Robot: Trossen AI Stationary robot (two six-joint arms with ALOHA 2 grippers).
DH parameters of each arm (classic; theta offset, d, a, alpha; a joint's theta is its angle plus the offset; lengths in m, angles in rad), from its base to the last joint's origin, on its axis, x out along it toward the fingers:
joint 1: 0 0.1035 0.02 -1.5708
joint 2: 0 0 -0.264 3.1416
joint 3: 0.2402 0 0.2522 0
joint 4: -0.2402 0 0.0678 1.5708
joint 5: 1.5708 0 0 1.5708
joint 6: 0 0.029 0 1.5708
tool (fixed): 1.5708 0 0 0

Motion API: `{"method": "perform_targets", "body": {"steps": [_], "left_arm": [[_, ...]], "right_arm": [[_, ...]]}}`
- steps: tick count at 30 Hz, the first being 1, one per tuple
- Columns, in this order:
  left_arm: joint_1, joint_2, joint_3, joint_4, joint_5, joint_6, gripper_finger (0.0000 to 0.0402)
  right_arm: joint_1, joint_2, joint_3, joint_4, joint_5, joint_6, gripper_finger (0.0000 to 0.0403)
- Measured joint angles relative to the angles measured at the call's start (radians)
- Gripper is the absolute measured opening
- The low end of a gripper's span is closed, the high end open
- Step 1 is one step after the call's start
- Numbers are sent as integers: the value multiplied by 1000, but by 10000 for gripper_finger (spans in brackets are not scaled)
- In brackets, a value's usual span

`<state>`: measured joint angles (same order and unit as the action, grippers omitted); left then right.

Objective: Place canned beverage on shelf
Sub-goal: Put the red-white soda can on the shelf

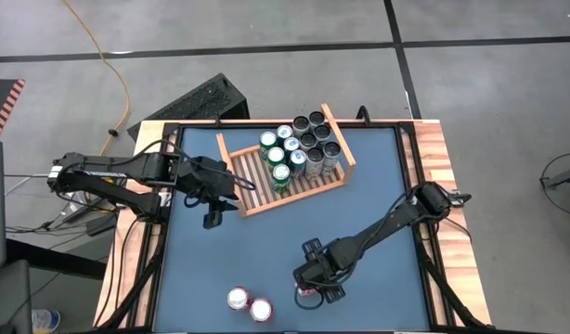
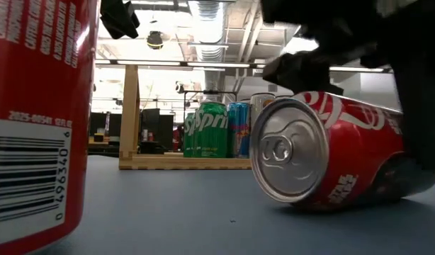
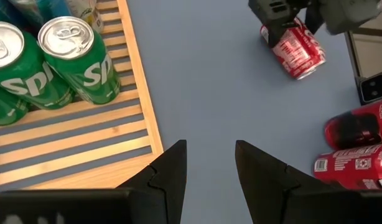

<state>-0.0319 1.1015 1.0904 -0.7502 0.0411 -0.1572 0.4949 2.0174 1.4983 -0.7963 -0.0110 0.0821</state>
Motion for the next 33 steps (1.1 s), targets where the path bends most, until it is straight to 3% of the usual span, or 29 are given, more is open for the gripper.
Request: {"method": "perform_targets", "body": {"steps": [4,9,13,21,33], "left_arm": [[0,0,0,0,0,-9,123],[0,0,0,4,0,-14,123],[0,-10,0,11,1,-27,123],[0,-100,0,72,-26,-38,123],[0,-221,0,71,-195,-46,123]], "right_arm": [[-11,-1,-17,15,5,47,240],[-36,-2,-22,52,0,166,153],[-48,-2,-24,156,59,242,144],[-91,-18,-24,330,381,365,144],[-193,-57,-23,491,869,398,148]]}}
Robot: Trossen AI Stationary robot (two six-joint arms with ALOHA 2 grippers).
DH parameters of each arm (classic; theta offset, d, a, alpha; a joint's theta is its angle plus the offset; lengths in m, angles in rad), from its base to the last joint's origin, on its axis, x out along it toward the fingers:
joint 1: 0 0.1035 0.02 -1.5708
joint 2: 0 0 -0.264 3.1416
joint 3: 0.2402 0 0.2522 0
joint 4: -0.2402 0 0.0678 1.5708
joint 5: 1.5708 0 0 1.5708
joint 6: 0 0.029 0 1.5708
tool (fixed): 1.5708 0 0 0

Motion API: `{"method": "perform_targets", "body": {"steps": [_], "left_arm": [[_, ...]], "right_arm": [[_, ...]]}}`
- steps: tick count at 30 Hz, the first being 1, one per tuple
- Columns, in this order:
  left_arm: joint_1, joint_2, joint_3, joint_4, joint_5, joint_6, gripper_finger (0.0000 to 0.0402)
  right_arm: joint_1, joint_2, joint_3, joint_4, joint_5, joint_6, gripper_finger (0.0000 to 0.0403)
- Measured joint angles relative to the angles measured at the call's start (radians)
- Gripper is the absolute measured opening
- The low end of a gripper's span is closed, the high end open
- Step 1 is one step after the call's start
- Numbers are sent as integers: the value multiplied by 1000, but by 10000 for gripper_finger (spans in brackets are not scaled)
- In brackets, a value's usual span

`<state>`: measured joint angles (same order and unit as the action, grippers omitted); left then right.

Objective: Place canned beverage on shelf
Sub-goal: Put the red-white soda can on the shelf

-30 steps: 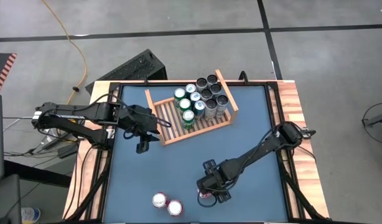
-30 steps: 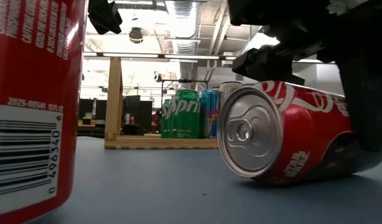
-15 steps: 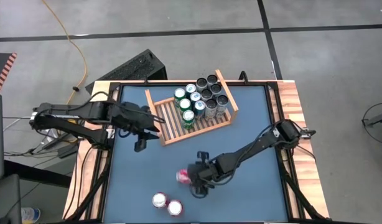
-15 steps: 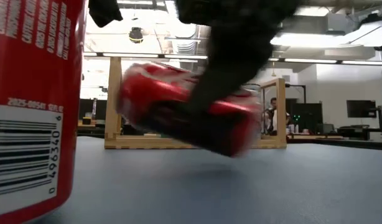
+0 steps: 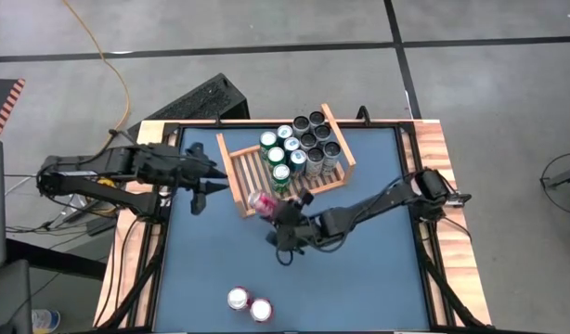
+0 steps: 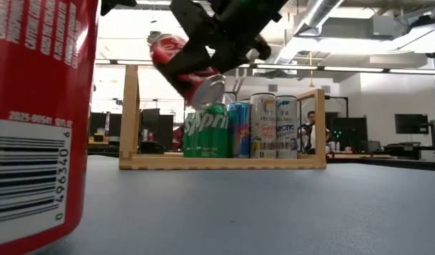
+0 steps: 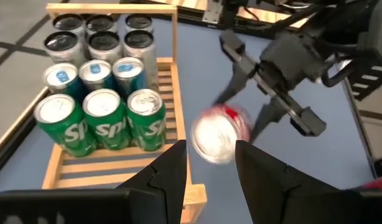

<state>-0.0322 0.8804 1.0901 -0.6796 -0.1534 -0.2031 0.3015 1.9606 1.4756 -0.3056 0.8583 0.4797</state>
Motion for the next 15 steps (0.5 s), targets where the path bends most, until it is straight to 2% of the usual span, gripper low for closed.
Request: {"method": "perform_targets", "body": {"steps": [2,5,10,15], "left_arm": [[0,-4,0,-3,-13,-1,123],[0,-8,0,-3,-26,-1,123],[0,-9,0,-3,-56,0,123],[0,-8,0,-3,-72,9,123]], "right_arm": [[-18,0,-11,65,56,3,149],[-43,0,-54,199,69,-7,152],[-71,26,-172,544,98,-44,153],[-94,74,-260,801,59,-122,154]]}}
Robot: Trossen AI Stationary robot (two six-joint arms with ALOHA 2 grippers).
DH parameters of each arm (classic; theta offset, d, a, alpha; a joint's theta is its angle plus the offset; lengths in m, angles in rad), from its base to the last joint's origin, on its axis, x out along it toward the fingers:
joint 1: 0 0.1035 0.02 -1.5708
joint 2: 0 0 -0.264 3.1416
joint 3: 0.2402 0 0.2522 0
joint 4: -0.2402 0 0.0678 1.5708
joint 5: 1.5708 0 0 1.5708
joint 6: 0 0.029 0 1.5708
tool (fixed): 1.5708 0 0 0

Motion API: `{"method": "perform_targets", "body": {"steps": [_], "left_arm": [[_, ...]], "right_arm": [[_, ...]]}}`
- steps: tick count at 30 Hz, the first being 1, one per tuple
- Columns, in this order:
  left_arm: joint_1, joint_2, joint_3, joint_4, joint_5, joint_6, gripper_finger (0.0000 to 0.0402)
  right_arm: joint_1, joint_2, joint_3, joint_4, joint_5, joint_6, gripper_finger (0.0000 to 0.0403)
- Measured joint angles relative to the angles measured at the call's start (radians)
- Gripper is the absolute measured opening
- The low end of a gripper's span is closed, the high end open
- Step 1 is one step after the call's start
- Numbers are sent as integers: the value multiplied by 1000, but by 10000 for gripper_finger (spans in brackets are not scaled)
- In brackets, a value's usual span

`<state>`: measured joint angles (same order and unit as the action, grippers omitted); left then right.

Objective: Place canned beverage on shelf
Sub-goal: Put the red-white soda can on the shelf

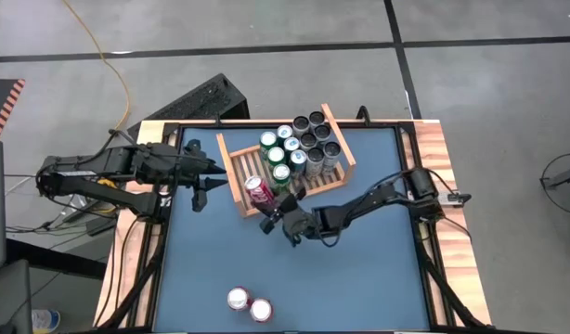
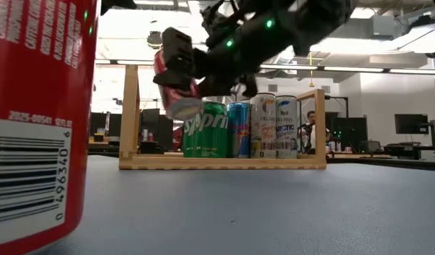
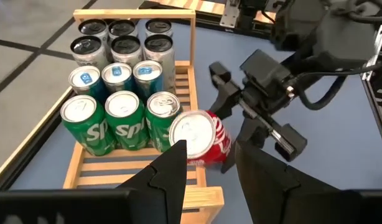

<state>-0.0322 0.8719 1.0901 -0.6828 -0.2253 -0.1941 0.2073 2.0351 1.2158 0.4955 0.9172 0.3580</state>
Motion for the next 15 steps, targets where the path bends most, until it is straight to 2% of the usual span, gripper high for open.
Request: {"method": "perform_targets", "body": {"steps": [4,8,15], "left_arm": [[0,0,0,0,0,-2,123],[0,1,0,0,-8,-3,123],[0,1,0,-12,-26,-11,123]], "right_arm": [[-23,78,-3,169,-50,-38,154],[-41,160,11,324,-56,-122,154],[-67,252,45,414,-56,-132,155]]}}
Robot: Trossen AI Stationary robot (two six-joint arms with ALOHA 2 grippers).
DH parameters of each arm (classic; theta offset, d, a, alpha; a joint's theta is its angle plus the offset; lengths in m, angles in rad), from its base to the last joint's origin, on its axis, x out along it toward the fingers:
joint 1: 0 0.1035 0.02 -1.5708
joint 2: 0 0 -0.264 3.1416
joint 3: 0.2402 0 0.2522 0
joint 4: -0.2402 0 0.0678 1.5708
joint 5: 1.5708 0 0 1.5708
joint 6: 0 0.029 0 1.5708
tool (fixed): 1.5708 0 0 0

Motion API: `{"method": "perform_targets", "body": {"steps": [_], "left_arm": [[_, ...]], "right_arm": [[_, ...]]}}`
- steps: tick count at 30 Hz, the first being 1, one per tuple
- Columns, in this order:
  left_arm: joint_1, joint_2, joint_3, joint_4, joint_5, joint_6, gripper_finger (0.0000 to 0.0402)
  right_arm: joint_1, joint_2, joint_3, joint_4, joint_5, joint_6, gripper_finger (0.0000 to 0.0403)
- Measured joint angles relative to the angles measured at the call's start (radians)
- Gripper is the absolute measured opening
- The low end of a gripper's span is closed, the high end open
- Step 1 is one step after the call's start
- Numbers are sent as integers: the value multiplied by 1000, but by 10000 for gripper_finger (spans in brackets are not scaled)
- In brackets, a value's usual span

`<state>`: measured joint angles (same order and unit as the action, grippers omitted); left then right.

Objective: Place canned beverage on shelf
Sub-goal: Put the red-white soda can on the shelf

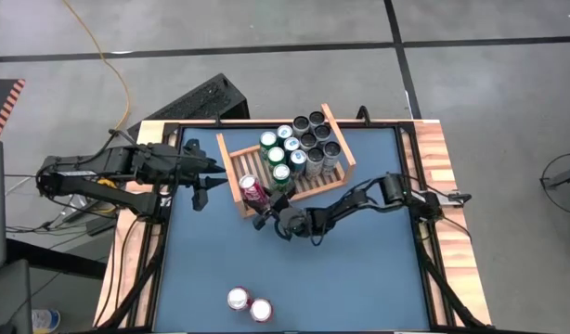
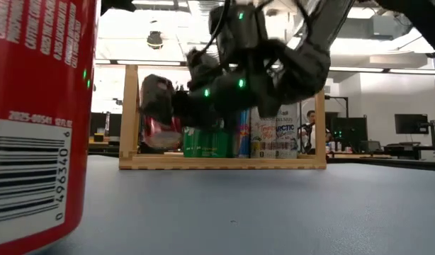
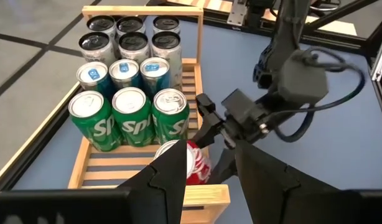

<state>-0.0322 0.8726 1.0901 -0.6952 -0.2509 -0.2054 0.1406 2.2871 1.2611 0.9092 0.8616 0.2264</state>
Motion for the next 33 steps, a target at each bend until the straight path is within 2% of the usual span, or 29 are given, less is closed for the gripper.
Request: {"method": "perform_targets", "body": {"steps": [7,14,30,33], "left_arm": [[0,0,0,-6,-20,8,123],[0,0,0,-7,-26,21,123],[0,5,0,-13,-26,27,123],[0,5,0,-13,-26,27,123]], "right_arm": [[-24,52,7,34,3,33,160],[-45,55,9,77,-1,-15,162],[-49,58,8,-36,-28,46,189],[-50,54,10,-70,-75,46,196]]}}
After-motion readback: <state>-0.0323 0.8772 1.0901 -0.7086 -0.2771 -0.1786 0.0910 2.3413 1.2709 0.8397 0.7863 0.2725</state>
